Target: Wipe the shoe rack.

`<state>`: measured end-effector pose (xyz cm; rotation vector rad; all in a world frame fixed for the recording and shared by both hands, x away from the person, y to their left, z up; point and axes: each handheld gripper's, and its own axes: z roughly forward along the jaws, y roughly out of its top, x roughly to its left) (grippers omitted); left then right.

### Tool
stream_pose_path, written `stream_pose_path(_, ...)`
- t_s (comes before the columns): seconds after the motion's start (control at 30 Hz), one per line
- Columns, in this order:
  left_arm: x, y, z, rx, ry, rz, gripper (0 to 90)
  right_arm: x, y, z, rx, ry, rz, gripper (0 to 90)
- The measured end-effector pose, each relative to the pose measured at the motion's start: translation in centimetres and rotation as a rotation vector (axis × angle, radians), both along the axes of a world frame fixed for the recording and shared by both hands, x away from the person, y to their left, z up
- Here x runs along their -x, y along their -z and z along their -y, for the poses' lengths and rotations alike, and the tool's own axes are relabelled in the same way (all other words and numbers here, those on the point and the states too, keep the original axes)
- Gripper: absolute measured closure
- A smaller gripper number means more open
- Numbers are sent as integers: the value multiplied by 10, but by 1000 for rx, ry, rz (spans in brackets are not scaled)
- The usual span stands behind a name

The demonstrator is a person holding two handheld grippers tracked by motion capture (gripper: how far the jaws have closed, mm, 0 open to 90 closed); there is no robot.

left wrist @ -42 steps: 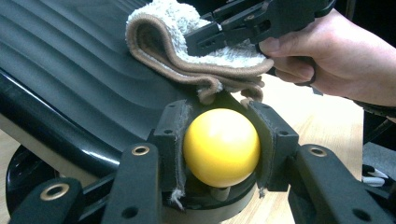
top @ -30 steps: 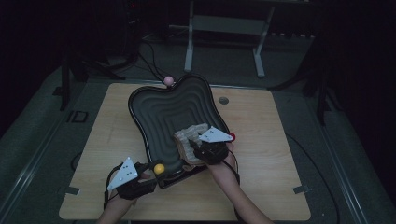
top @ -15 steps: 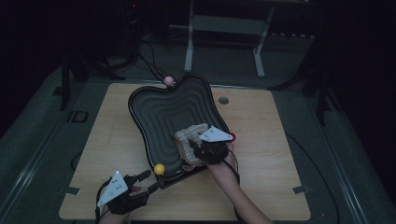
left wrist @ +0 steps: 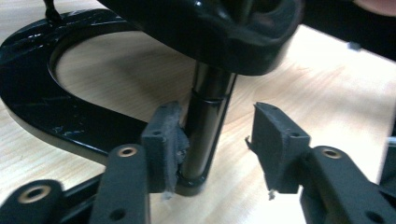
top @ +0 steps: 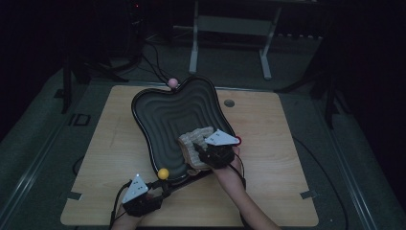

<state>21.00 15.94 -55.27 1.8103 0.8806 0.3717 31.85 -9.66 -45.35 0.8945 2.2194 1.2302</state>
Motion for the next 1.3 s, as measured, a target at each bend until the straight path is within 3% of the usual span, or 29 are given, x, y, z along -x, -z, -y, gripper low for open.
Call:
stream_pose_path(0.07,-1,0,2,-6,-3,8,549,0,0,0,4,-1,1,627)
stream_pose_path(0.2,-5,0,2,-13,-40,19,693,0,-1,-1,10,-3,5,626)
stream_pose_path(0.23,-6,0,2,0,-37,10,704,0,-1,-1,11,-3,5,626)
stream_pose_path(0.33,-5,-1,2,-18,-33,21,713,0,-2,0,11,-6,7,626)
stream_pose_path(0.4,-5,-1,2,-21,-34,24,715,-1,-6,0,-3,-28,-14,632)
stream_pose_path(0.5,-5,-1,3,-29,-35,30,719,-7,-25,-3,-23,-55,-3,640)
stream_pose_path(0.53,-5,-1,3,-29,-35,30,719,-7,-25,-3,-23,-55,-3,640)
stream_pose_path(0.57,-5,-1,2,-25,-36,27,719,-14,-45,-9,-43,-65,25,641)
stream_pose_path(0.6,-5,0,2,-13,-37,21,718,-17,-55,-13,-48,-66,39,640)
stream_pose_path(0.63,-5,0,2,-13,-37,21,716,-17,-55,-13,-48,-66,39,640)
stream_pose_path(0.67,-5,0,2,-5,-36,13,715,-26,-73,-23,-60,-69,63,640)
stream_pose_path(0.77,-6,0,1,-8,-31,18,716,-42,-95,-38,-80,-70,76,640)
stream_pose_path(0.9,-5,0,1,-4,-31,16,717,-65,-109,-60,-68,-64,72,640)
stream_pose_path(1.03,-5,0,1,-13,-29,19,722,-87,-107,-78,-43,-50,38,638)
stream_pose_path(1.13,-4,-1,1,-17,-34,21,725,-98,-93,-86,-21,-29,8,636)
stream_pose_path(1.2,-4,-1,1,-15,-39,18,725,-104,-77,-89,21,-9,-11,635)
stream_pose_path(1.3,-4,-1,2,-14,-42,15,725,-102,-71,-85,-10,-4,-8,635)
